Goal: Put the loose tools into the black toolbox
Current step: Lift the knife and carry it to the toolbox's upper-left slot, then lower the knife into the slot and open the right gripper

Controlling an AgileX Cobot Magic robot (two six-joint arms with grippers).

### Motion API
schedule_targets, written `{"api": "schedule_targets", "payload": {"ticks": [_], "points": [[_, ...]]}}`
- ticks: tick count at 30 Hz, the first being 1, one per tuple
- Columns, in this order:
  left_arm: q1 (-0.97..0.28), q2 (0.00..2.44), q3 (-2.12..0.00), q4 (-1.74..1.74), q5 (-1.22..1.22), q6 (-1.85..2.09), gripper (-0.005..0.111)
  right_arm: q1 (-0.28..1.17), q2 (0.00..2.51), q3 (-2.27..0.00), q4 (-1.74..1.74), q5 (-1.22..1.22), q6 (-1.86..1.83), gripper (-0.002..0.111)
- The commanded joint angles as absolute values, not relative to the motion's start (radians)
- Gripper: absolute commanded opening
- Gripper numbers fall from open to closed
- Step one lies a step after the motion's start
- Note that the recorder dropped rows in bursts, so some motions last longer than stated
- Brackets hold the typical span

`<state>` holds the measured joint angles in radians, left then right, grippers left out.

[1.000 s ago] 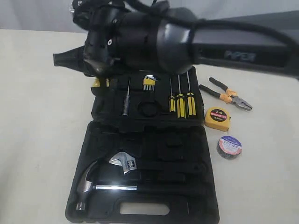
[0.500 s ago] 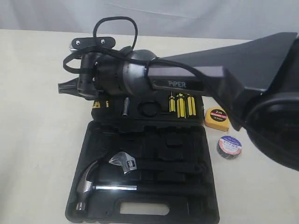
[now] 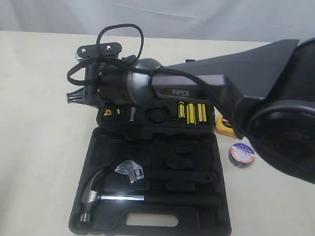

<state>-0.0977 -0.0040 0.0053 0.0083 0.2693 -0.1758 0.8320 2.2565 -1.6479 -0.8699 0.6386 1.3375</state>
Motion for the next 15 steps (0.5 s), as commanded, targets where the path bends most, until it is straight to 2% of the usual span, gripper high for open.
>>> {"api": "schedule_targets", "payload": {"ticks": [1,3,5,7,12,13,15], "points": [[-0.103,0.0,0.0,0.0,0.272,-0.175,0.0,0.828,2.268,-1.65,-0.873,0.65,1.338,0.0],[-0.103,0.0,0.0,0.0,0.272,-0.175,0.0,0.828,2.268,-1.65,-0.873,0.652,1.313,0.0],[-0.103,0.0,0.0,0.0,0.272,-0.175,0.0,0.828,2.268,-1.65,-0.873,0.652,1.282,0.006],[-0.103,0.0,0.0,0.0,0.272,-0.175,0.0,0.828,2.268,-1.65,-0.873,0.652,1.282,0.021],[-0.103,0.0,0.0,0.0,0.272,-0.175,0.0,0.828,2.268,-1.65,-0.88,0.652,1.286,0.074],[-0.103,0.0,0.0,0.0,0.272,-0.175,0.0,0.828,2.268,-1.65,-0.88,0.657,1.289,0.081],[-0.103,0.0,0.0,0.0,0.272,-0.175,0.0,0.828,2.268,-1.65,-0.88,0.664,1.294,0.084]]}}
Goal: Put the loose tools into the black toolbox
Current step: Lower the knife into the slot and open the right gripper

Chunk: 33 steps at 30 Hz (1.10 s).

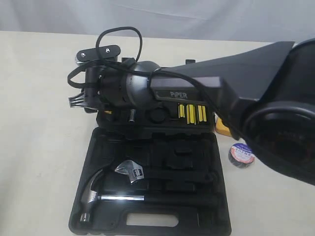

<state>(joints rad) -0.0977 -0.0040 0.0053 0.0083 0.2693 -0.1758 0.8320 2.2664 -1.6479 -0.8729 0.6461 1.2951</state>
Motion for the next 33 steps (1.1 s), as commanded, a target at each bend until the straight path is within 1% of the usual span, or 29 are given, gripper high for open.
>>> {"api": "schedule_targets", "payload": {"ticks": [1,11,13,15,19,20,24,28,32,33], "points": [[-0.103,0.0,0.0,0.0,0.272,-0.175,0.0,0.828,2.268,-1.65,-0.88,0.664,1.294,0.084],[-0.103,0.0,0.0,0.0,0.272,-0.175,0.0,0.828,2.238,-1.65,-0.948,0.66,1.294,0.084],[-0.103,0.0,0.0,0.0,0.272,-0.175,0.0,0.828,2.228,-1.65,-0.955,0.66,1.294,0.082],[-0.103,0.0,0.0,0.0,0.272,-0.175,0.0,0.828,2.227,-1.65,-0.961,0.66,1.294,0.075],[-0.103,0.0,0.0,0.0,0.272,-0.175,0.0,0.828,2.229,-1.65,-0.97,0.664,1.294,0.059],[-0.103,0.0,0.0,0.0,0.272,-0.175,0.0,0.828,2.229,-1.65,-0.987,0.664,1.294,0.053],[-0.103,0.0,0.0,0.0,0.272,-0.175,0.0,0.828,2.229,-1.65,-1.002,0.664,1.294,0.039],[-0.103,0.0,0.0,0.0,0.272,-0.175,0.0,0.828,2.229,-1.65,-1.002,0.664,1.286,0.03],[-0.103,0.0,0.0,0.0,0.272,-0.175,0.0,0.828,2.229,-1.65,-1.002,0.664,1.27,0.023],[-0.103,0.0,0.0,0.0,0.272,-0.175,0.0,0.828,2.233,-1.65,-0.999,0.664,1.254,0.014]]}}
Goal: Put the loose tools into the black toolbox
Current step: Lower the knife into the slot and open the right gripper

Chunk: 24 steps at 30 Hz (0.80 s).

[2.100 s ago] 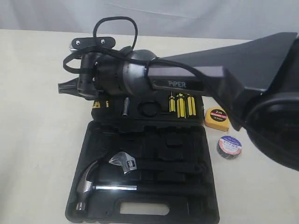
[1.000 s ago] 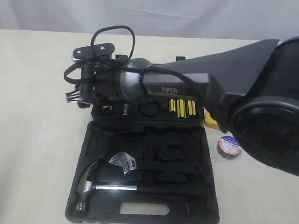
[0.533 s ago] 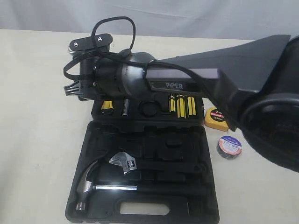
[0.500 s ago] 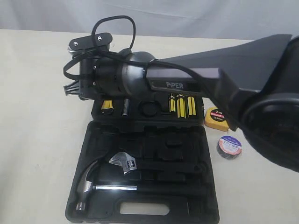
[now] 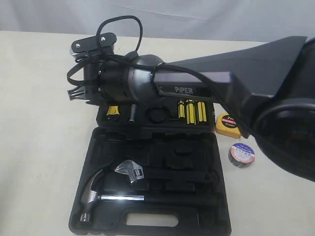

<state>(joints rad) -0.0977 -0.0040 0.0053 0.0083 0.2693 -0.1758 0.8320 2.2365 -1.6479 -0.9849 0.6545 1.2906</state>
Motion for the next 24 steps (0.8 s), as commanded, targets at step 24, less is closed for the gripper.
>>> {"api": "schedule_targets", "payload": {"ticks": [24], "points": [[-0.103,0.0,0.0,0.0,0.272,-0.175,0.0,0.781,2.351,-1.65,-1.149,0.536,1.233,-0.001]]}}
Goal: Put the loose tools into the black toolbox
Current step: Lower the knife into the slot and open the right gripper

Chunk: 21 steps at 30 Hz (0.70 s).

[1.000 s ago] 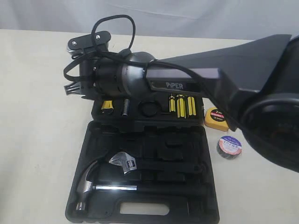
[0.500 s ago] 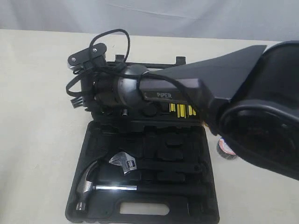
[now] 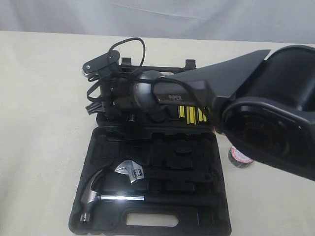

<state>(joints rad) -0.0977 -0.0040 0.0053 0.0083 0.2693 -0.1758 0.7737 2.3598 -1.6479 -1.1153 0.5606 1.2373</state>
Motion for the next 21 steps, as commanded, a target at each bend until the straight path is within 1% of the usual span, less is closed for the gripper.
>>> {"api": "schedule_targets", "payload": {"ticks": [1,6,12,21], "points": [[-0.103,0.0,0.0,0.0,0.272,-0.175,0.0,0.781,2.349,-1.65,-1.149,0.524,1.228,-0.001],[-0.103,0.0,0.0,0.0,0.272,-0.175,0.0,0.781,2.344,-1.65,-1.141,0.469,1.232,-0.001],[-0.103,0.0,0.0,0.0,0.272,-0.175,0.0,0.781,2.339,-1.65,-1.135,0.509,1.232,-0.001],[-0.103,0.0,0.0,0.0,0.272,-0.175,0.0,0.803,2.273,-1.65,-1.154,0.502,1.224,-0.001]]}}
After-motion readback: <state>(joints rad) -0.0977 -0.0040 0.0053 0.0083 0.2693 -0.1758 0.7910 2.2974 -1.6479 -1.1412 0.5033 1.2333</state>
